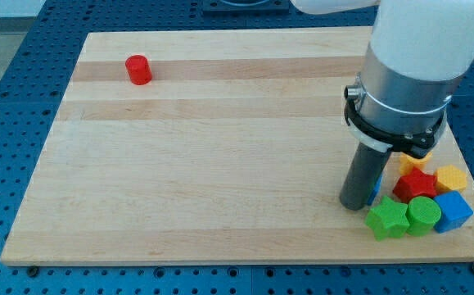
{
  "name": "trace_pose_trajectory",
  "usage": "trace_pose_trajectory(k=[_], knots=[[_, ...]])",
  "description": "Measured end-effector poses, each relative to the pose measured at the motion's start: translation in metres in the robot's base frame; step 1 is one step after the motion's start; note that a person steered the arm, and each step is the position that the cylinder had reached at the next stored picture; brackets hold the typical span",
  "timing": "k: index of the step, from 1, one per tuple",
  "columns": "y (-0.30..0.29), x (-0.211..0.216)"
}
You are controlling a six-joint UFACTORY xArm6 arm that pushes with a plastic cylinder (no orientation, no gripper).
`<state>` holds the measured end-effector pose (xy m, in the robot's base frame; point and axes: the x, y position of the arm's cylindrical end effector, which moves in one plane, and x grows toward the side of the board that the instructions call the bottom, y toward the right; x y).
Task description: Place red circle at the center of the board
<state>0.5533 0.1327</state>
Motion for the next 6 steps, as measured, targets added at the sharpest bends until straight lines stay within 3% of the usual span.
trace_pose_trajectory(k=[3,4,6], knots=[[0.019,-0.014],[-0.006,-0.014],[-0.033,-0.059]])
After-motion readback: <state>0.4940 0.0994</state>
